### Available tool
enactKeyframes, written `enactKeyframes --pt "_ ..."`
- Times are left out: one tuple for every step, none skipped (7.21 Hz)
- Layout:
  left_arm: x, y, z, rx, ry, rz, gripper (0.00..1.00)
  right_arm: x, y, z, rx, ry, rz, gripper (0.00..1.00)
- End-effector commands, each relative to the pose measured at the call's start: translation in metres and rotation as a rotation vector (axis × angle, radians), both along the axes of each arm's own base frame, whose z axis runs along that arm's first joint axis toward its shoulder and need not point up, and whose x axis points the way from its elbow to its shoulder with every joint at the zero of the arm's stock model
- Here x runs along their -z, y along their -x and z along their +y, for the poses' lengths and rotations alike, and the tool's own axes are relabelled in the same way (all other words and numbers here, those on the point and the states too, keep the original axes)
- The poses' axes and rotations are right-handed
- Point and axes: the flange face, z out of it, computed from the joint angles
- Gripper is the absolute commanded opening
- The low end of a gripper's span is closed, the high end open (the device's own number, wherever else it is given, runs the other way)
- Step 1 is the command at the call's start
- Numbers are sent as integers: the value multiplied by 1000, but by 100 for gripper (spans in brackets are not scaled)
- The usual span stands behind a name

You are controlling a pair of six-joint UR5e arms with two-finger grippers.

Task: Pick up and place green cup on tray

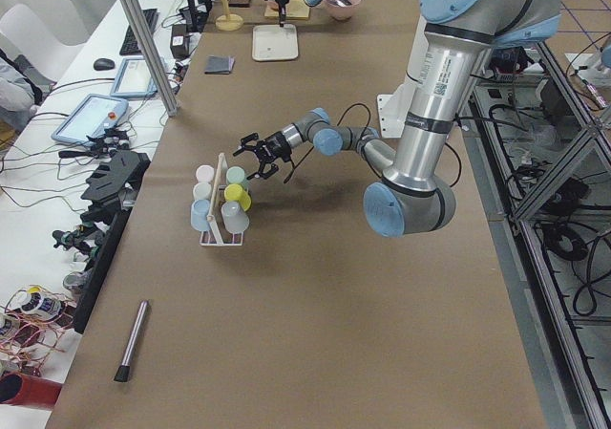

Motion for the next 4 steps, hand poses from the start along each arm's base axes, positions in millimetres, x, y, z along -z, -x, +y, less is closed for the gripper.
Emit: enactKeyframes --pt "-13 -4 -4 1 -7 16 98 2 1 -3 1 -5 1 13" --pt "-17 -5 -4 3 -4 12 98 1 1 -2 1 -4 2 17" --pt "-23 -7 -5 5 -1 5 98 0 1 -2 1 -2 2 19" --pt "-28 -8 -6 5 -7 16 98 0 1 -2 1 -2 2 22"
